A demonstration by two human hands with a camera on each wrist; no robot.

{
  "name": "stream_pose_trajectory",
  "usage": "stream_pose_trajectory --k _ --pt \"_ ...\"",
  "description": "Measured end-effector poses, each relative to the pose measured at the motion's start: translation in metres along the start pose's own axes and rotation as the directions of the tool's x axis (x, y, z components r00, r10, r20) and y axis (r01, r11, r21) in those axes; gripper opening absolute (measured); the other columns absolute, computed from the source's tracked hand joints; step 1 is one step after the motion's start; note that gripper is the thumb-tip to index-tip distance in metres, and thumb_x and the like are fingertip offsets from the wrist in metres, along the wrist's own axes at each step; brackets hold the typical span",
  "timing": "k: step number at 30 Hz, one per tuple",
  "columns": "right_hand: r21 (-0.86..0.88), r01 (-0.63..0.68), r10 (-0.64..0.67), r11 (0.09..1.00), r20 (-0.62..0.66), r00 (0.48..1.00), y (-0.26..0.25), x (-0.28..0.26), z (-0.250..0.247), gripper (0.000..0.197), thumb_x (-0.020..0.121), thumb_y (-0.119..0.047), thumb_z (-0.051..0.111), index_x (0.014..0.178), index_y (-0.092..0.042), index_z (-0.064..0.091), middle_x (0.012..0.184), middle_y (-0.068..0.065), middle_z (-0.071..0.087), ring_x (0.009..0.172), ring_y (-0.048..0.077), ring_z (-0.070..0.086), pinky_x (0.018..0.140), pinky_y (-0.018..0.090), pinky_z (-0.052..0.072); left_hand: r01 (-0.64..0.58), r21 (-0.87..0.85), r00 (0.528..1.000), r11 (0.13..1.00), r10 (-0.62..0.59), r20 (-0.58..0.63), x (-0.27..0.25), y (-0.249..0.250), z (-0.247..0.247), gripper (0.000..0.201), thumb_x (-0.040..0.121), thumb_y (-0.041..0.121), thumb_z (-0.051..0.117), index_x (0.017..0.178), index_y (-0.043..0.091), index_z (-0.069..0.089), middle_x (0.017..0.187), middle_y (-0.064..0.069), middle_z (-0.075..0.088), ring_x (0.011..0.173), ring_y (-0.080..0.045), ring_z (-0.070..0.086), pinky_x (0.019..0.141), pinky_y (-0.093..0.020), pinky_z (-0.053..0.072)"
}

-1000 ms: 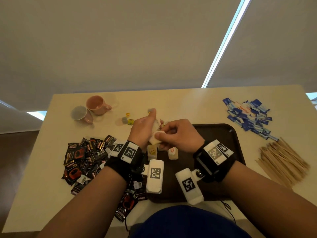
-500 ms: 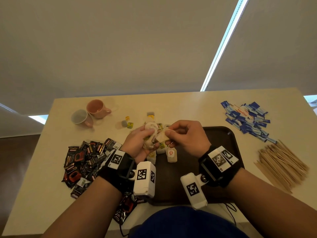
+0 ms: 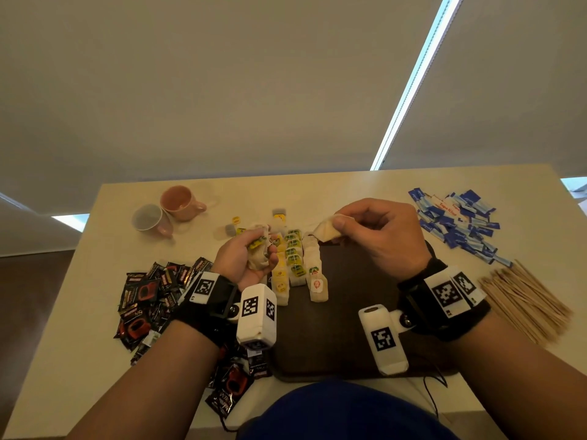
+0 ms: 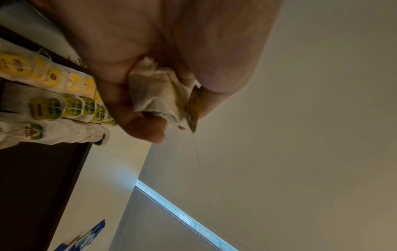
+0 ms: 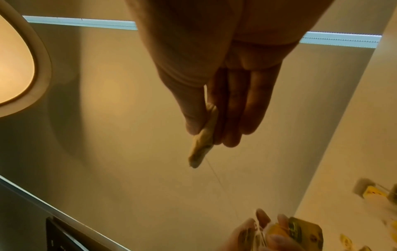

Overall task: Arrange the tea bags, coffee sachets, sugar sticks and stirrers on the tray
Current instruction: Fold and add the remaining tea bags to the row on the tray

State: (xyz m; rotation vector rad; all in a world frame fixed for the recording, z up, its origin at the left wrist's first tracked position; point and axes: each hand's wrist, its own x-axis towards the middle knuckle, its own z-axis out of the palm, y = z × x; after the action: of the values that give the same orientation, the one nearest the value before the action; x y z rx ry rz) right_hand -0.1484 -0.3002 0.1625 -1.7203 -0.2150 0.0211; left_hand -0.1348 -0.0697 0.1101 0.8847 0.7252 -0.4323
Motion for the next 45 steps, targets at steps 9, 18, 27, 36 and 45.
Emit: stream_pose_trajectory --k 9,18,27,36,45 --pt "-0.185 0.067 -0.069 0.980 0.000 0.998 0.006 0.006 -0.005 0.015 0.083 -0.027 0.072 0.088 -0.013 0.075 0.099 0.000 0.070 0.095 0.016 0.067 0.077 0.029 0.059 -0.128 0.149 0.991 0.981 0.134 -0.029 0.002 0.010 -0.004 0.031 0.097 0.033 0.062 0.078 0.011 0.051 0.071 -0.004 0.051 0.044 -0.009 0.039 0.036 -0.017 0.028" --pt "-0.143 -0.037 0.046 0.989 0.058 0.997 -0.002 0.011 0.004 0.007 0.087 -0.013 0.072 0.092 -0.009 0.073 0.080 0.005 0.074 0.067 0.022 0.070 0.055 0.028 0.059 -0.600 0.653 0.790 0.461 0.472 0.392 -0.039 0.008 0.030 0.010 0.089 0.015 0.073 0.083 0.022 0.076 0.062 0.010 0.063 0.046 -0.006 0.046 0.041 -0.019 0.036" --pt "-0.044 -0.145 0.143 0.988 -0.040 0.989 -0.002 0.016 0.018 0.015 0.087 -0.017 0.073 0.089 -0.002 0.071 0.073 0.008 0.074 0.064 0.025 0.073 0.057 0.036 0.061 -0.697 0.669 0.647 0.258 0.629 0.432 -0.052 -0.003 0.043 0.009 0.081 0.026 0.081 0.083 0.034 0.076 0.081 0.008 0.075 0.077 -0.013 0.070 0.071 -0.035 0.058" --pt "0.158 -0.150 0.141 0.976 0.067 0.988 -0.007 0.010 0.034 0.017 0.095 -0.002 0.059 0.109 0.007 0.064 0.083 0.022 0.072 0.073 0.029 0.074 0.069 0.036 0.062 -0.668 0.636 0.695 0.386 0.629 0.348 -0.050 0.004 0.044 0.032 0.093 0.020 0.070 0.061 0.018 0.068 0.042 0.014 0.050 0.039 -0.001 0.039 0.043 -0.018 0.031" --pt "0.202 -0.248 0.227 0.947 0.121 0.966 0.002 0.004 0.037 0.018 0.092 -0.002 0.064 0.107 0.007 0.065 0.072 0.017 0.069 0.058 0.021 0.067 0.054 0.027 0.057 -0.689 0.587 0.710 0.425 0.558 0.430 -0.053 0.018 0.048 0.009 0.092 0.013 0.070 0.085 0.014 0.075 0.052 0.015 0.060 0.042 0.002 0.047 0.042 -0.010 0.034"
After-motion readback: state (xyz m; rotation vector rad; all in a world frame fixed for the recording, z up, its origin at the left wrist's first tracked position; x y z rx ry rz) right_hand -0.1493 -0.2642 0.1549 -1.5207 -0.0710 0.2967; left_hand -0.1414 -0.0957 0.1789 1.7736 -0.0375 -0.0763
